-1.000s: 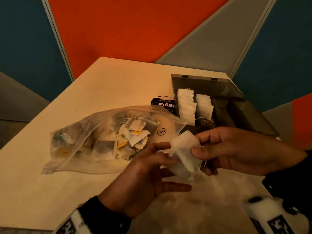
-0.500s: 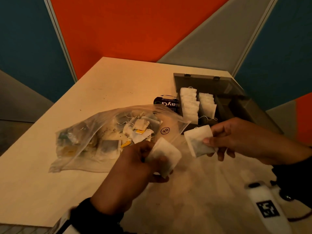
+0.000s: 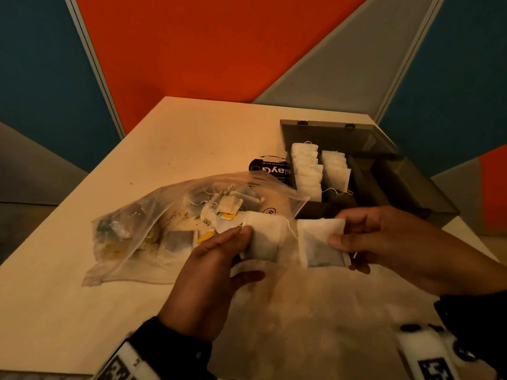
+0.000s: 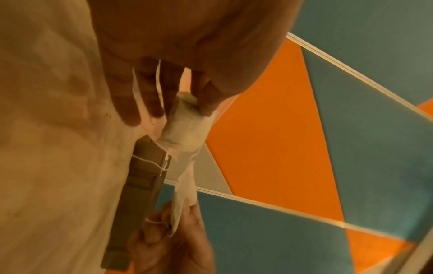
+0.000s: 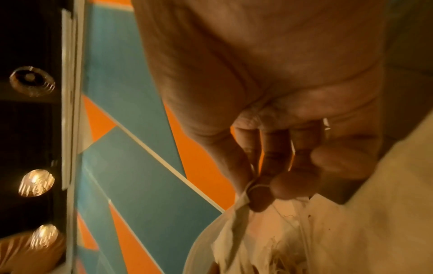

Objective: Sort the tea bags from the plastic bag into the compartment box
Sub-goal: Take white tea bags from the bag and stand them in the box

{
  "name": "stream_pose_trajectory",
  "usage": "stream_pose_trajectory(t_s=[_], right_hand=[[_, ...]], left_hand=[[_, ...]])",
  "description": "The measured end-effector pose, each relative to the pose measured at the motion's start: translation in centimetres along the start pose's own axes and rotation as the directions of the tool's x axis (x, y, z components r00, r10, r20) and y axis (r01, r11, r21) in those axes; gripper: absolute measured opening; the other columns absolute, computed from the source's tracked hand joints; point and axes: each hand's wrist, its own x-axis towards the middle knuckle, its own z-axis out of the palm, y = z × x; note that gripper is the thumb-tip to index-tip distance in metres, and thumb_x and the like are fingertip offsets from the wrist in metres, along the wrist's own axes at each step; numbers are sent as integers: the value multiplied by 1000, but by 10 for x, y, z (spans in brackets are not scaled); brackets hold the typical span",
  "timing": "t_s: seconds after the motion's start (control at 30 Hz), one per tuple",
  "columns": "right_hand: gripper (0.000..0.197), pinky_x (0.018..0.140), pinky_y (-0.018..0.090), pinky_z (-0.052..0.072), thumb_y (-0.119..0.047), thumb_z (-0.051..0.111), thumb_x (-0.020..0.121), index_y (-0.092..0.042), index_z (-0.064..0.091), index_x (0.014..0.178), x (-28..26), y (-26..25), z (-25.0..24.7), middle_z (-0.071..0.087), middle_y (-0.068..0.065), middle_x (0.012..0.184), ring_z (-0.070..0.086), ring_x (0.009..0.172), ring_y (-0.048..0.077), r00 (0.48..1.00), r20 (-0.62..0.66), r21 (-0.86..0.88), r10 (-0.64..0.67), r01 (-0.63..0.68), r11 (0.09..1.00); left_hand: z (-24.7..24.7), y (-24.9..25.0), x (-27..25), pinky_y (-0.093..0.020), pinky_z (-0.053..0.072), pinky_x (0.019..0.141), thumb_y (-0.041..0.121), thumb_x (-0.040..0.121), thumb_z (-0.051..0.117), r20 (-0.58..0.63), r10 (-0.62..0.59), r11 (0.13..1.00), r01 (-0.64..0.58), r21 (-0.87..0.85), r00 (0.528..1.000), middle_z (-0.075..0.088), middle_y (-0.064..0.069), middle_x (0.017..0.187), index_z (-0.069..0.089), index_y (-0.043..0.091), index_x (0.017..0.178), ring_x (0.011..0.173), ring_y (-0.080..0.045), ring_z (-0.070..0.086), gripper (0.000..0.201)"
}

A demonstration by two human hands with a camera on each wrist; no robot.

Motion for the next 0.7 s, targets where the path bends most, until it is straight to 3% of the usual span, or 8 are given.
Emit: stream_pose_trajectory(t_s=[0.1,0.17,0.27,0.33,0.4,0.57,0.7], right_hand=[[22,63,32,49,-25,68,70,-22,77,90,-7,10,7,73,4,94,64,80,23,999,21,222,-25,20,975],[18,61,31,49,-20,68,76,-21,77,92,-8,13,13,74,5,94,65,78,23,999,-3,256,-34,34,966],[14,60,30,50,-12,66,86,-21,74,94,-4,20,13,73,4,91,66,75,22,976,-215,201,28,16,979],[18,61,31,49,-9,63,88,-23,70,98,-1,25,6,68,4,97,65,80,24,933,-353,171,76,-15,985],[26,61,31,49,-6,60,89,-27,70,102,-1,27,-1,64,3,104,64,85,27,905,-413,202,105,-21,979],[49,67,33,54,-10,63,89,-44,58,124,-4,25,1,61,0,112,65,93,26,949,-308,279,66,24,960],[47,66,32,57,-13,69,80,-34,57,120,-6,25,7,71,3,101,70,86,26,970,-241,338,-25,108,935]], left_hand=[[2,-2,2,-36,48,65,26,86,60,26,-2,1000,2,21,1000,72,-11,94,78,13,95,82,-25,64,24],[7,-2,0,-34,45,57,23,90,60,25,2,998,-4,65,1000,71,-5,79,77,12,90,67,-18,62,21],[14,-2,-4,-32,44,49,21,91,60,-2,19,991,-19,134,1000,70,-1,64,74,12,88,55,-16,62,17],[14,0,-7,-31,43,46,20,91,61,-26,43,989,-39,142,999,69,-1,61,72,10,88,52,-17,61,15],[12,4,-8,-31,42,44,19,90,61,-63,56,990,-48,135,996,70,-3,62,71,9,88,50,-19,61,14],[13,6,-7,-29,42,40,21,92,60,-100,80,987,-65,150,992,72,-9,69,70,11,92,51,-20,63,14],[18,2,-9,-28,39,42,21,93,59,-74,69,982,-55,180,995,72,-6,67,71,12,90,52,-21,64,16]])
